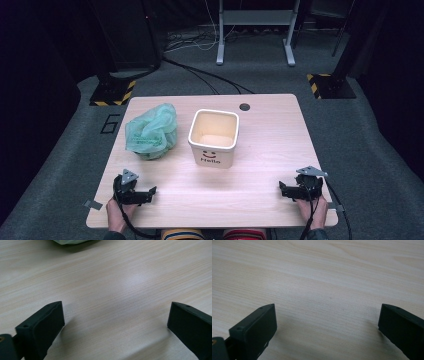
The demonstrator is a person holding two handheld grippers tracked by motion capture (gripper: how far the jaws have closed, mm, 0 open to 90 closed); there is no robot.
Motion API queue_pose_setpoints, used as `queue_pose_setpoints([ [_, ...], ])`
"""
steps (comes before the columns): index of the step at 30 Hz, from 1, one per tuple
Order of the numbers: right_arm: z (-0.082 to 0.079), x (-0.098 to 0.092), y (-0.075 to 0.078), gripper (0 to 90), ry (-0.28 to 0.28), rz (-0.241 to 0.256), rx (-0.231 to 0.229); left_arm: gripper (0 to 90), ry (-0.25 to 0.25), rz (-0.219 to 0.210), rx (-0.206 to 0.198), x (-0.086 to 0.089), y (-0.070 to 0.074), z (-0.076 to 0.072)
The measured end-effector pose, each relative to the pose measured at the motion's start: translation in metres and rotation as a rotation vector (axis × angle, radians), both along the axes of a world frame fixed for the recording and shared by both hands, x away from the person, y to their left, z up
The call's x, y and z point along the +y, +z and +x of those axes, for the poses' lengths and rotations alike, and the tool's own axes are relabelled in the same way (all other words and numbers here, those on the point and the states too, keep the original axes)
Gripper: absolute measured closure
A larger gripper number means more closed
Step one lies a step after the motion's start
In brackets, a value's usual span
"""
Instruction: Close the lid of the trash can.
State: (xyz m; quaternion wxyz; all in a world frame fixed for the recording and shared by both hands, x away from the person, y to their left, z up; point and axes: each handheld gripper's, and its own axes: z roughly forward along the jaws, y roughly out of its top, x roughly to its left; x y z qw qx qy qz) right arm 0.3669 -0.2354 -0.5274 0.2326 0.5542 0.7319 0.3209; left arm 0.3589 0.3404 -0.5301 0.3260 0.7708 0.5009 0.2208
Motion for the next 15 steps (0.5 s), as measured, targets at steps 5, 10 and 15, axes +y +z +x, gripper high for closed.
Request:
queue_pose_setpoints([
  [5,0.0032,0.0020,-0.0018,0.2,0.006,-0.020,0.009,0.0,0.016,-0.012,0.025,0.0009,-0.0008,0.0066],
  [10,0.0033,0.0021,-0.0020,0.1,0.004,-0.020,0.009,0.0,0.033,-0.013,0.026,-0.0003,-0.0008,0.0098],
  [15,0.0046,0.0024,-0.0020,0.0,-0.002,-0.018,0.013,0.0,0.045,-0.012,0.024,-0.0017,-0.0008,0.0107],
])
